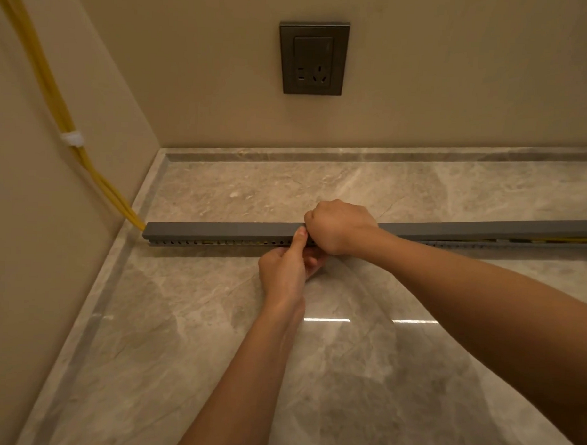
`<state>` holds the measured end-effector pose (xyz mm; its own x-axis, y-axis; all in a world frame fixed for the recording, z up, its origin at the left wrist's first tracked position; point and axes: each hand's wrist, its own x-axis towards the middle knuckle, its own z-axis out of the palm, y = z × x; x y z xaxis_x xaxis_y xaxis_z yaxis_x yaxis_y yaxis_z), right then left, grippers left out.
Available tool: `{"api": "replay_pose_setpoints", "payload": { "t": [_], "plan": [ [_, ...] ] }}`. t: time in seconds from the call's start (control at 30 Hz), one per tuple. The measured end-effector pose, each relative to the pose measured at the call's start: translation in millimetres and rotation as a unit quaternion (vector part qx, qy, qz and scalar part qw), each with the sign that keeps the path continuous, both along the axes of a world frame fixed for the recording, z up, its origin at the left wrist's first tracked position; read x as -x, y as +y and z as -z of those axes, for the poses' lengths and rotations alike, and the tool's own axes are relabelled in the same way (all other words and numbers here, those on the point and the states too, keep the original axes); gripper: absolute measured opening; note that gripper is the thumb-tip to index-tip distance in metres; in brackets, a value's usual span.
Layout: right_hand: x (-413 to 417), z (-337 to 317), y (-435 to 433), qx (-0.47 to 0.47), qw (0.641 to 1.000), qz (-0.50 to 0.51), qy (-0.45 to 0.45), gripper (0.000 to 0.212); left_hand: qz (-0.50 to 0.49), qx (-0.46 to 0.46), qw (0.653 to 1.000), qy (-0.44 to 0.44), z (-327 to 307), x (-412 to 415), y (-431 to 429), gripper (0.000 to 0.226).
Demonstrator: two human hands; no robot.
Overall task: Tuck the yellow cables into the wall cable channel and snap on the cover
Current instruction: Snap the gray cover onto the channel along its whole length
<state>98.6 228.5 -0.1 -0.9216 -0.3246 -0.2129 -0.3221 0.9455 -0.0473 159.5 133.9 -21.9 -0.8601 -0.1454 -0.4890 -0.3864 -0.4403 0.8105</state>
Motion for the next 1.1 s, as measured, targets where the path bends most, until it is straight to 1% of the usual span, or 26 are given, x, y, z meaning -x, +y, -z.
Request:
{"api": "replay_pose_setpoints", "payload": {
  "t": [0.03,0.07,0.1,0.13,0.17,0.2,0.23,0.27,0.3,0.33,0.37,0.43,0.53,0.6,0.7,0.77,0.8,0.83,0.87,0.9,0.97,1.0,1.1],
  "plan": [
    [0,0,2,-0.003,1.0,0.001,-0.001,0.021,0.059,0.03,0.998,-0.009,-3,0,-7,0.031],
    [1,0,4,-0.006,1.0,0.001,0.001,0.02,0.119,0.092,0.989,-0.008,-7,1,-15,0.037],
    [0,1,5,-0.011,1.0,0.004,0.004,0.02,0.16,0.182,0.97,0.013,-11,3,-24,0.043],
    [-1,1,6,-0.015,1.0,0.007,0.006,0.023,0.163,0.286,0.942,0.058,-17,8,-33,0.047],
    [-2,2,7,-0.016,1.0,0.009,0.008,0.027,0.13,0.393,0.902,0.121,-23,14,-41,0.049],
    [-3,2,7,-0.015,1.0,0.011,0.01,0.03,0.087,0.483,0.85,0.189,-31,22,-46,0.048],
    [-4,2,6,-0.011,1.0,0.012,0.013,0.032,0.076,0.549,0.798,0.237,-36,31,-48,0.047],
    [-6,2,5,-0.006,1.0,0.012,0.016,0.033,0.11,0.596,0.753,0.256,-39,42,-46,0.047],
    [-7,2,4,0.004,1.0,0.016,0.019,0.032,0.176,0.623,0.719,0.251,-41,50,-39,0.05],
    [-7,2,3,0.023,0.999,0.026,0.019,0.028,0.246,0.634,0.695,0.232,-39,57,-30,0.053],
    [-8,1,3,0.043,0.998,0.04,0.017,0.022,0.304,0.631,0.683,0.206,-35,61,-23,0.055],
    [-9,1,3,0.065,0.996,0.061,0.014,0.014,0.366,0.615,0.677,0.169,-27,69,-14,0.054],
    [-7,0,5,0.067,0.995,0.074,0.001,0.022,0.408,0.603,0.671,0.14,-21,79,-15,0.059],
    [-2,-3,7,0.076,0.993,0.079,-0.041,0.025,0.431,0.601,0.663,0.118,-21,83,-16,0.065],
    [8,-11,13,0.07,0.991,0.058,-0.103,0.029,0.444,0.619,0.636,0.122,-21,83,-13,0.07],
    [10,-14,19,0.056,0.991,0.045,-0.109,0.037,0.45,0.639,0.609,0.135,-21,81,-12,0.072],
    [9,-13,21,0.048,0.992,0.038,-0.11,0.039,0.451,0.647,0.598,0.14,-20,80,-12,0.071],
    [8,-11,22,0.037,0.994,0.023,-0.104,0.037,0.449,0.652,0.594,0.141,-20,78,-11,0.067],
    [6,-9,21,0.028,0.995,0.008,-0.093,0.032,0.442,0.656,0.596,0.14,-20,76,-11,0.062],
    [5,-7,20,0.028,0.996,0.0,-0.079,0.025,0.429,0.656,0.605,0.141,-20,74,-11,0.056],
    [3,-5,19,0.04,0.997,0.002,-0.059,0.018,0.391,0.649,0.635,0.15,-20,70,-10,0.045],
    [3,-5,18,0.041,0.998,0.003,-0.052,0.017,0.385,0.649,0.637,0.155,-20,69,-9,0.046],
    [2,-5,19,0.04,0.999,0.004,-0.031,0.014,0.396,0.655,0.625,0.155,-16,73,-11,0.048]
  ]
}}
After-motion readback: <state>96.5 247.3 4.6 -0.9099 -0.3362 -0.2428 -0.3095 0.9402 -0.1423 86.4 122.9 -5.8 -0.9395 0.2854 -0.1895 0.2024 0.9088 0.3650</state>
